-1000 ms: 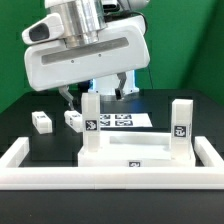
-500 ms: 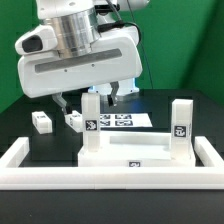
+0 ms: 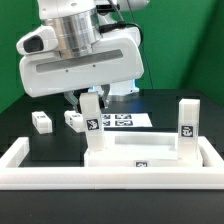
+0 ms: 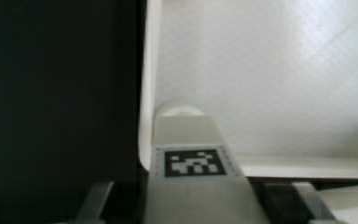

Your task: Assemble desk

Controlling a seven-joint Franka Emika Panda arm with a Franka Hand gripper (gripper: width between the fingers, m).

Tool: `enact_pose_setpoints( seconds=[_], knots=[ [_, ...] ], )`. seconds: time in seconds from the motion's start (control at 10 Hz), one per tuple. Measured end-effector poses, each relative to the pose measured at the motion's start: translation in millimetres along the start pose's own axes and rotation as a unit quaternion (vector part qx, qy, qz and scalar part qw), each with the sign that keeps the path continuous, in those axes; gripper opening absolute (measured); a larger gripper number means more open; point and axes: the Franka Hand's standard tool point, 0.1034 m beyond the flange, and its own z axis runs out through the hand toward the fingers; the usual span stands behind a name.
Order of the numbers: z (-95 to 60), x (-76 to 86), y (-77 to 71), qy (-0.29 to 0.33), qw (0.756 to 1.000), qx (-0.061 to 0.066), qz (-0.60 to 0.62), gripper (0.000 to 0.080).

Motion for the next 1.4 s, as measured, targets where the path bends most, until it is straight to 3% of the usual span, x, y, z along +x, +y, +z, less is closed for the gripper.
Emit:
enact_pose_setpoints(
  seconds=[0.3, 0.5, 0.6, 0.8, 0.9, 1.0, 1.2, 1.3, 1.4],
  knots=[
    [0.4, 1.8, -3.5, 0.003, 0.994, 0.006, 0.114, 0.0290],
    [0.3, 6.8, -11.6, 0.013, 0.975, 0.008, 0.222, 0.0290],
    [0.4, 9.9, -18.6, 0.019, 0.960, 0.015, 0.279, 0.0290],
    [5.0, 15.4, -28.3, 0.049, 0.904, 0.028, 0.423, 0.0290],
    [6.6, 21.5, -36.5, 0.062, 0.864, 0.055, 0.496, 0.0290],
    [8.1, 22.3, -41.9, 0.067, 0.830, 0.073, 0.549, 0.0290],
    [9.1, 22.2, -46.4, 0.063, 0.804, 0.088, 0.585, 0.0290],
    [9.3, 22.2, -47.6, 0.063, 0.811, 0.088, 0.575, 0.0385],
    [8.9, 22.0, -47.0, 0.066, 0.830, 0.086, 0.548, 0.0535]
  ],
)
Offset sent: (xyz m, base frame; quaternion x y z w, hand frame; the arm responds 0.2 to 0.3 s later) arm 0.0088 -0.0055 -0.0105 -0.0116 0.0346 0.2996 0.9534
